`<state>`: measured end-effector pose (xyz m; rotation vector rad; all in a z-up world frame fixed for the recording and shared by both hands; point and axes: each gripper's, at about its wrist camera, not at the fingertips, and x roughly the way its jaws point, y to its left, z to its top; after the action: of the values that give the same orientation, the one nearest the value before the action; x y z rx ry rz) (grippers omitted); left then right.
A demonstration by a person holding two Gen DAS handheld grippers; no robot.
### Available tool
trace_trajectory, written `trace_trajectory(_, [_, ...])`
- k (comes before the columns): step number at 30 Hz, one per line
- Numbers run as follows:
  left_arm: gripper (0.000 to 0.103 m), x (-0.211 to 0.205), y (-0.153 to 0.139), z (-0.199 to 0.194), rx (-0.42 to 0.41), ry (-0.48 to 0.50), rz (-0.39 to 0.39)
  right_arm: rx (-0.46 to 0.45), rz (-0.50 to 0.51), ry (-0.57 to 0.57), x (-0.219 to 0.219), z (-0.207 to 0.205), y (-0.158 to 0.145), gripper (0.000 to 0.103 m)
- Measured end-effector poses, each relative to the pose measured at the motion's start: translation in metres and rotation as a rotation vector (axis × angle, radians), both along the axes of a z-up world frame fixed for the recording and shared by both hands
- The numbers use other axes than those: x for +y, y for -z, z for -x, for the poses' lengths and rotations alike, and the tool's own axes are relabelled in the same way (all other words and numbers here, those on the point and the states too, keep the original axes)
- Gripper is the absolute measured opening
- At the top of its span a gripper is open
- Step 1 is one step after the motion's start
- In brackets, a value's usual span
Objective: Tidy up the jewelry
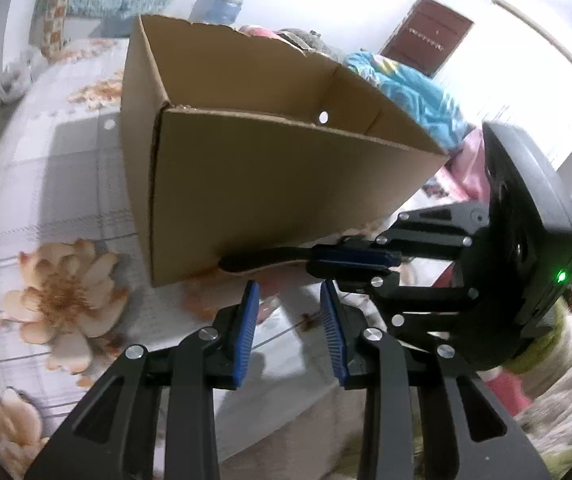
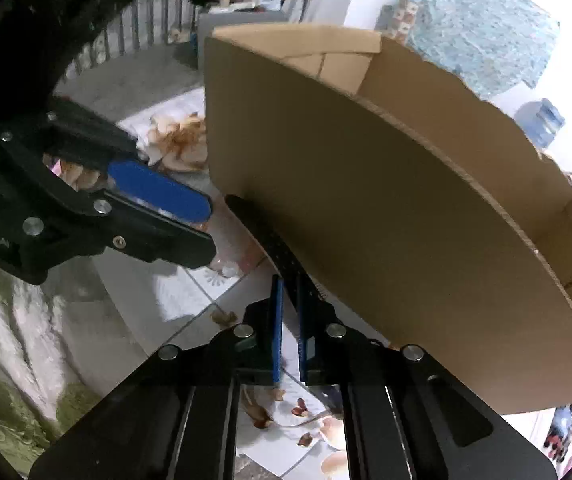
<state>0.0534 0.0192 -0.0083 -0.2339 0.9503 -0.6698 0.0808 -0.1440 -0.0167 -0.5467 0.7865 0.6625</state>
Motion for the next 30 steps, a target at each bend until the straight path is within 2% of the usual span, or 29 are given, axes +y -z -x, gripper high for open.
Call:
trace_trajectory(8, [0.031, 0.006, 0.009, -0.021, 0.177, -0.034, 0.234, -0.003, -0.074, 0.021, -0.010, 0.012, -0.002, 0.003])
trace_trajectory(12, [0.031, 0.012, 0.017, -0.028, 0.265, -0.066, 0.318, -0.007, -0.119, 0.015, -0.011, 0.020, -0.006, 0.003])
trace_trajectory(15, [0.031, 0.013, 0.019, -0.030, 0.278, -0.087, 0.337, -0.015, -0.132, -0.003, -0.013, 0.027, -0.006, 0.002])
trace_trajectory(18, [0.031, 0.008, 0.015, -0.031, 0.261, -0.102, 0.324, -0.031, -0.130, -0.030, -0.012, 0.035, -0.005, 0.002])
trace_trajectory(22, [0.029, -0.003, 0.008, -0.028, 0.222, -0.123, 0.227, -0.048, -0.116, -0.058, -0.010, 0.046, -0.002, 0.002])
trace_trajectory(25, [0.015, -0.012, 0.002, -0.026, 0.169, -0.120, 0.151, -0.059, -0.104, -0.066, -0.013, 0.044, 0.000, 0.002])
trace_trajectory(28, [0.008, -0.022, -0.001, -0.022, 0.117, -0.112, 0.086, -0.074, -0.104, -0.063, -0.014, 0.051, 0.002, 0.003])
trace_trajectory(30, [0.003, -0.032, -0.005, -0.017, 0.064, -0.103, 0.008, -0.067, -0.113, -0.043, -0.017, 0.049, 0.003, 0.005])
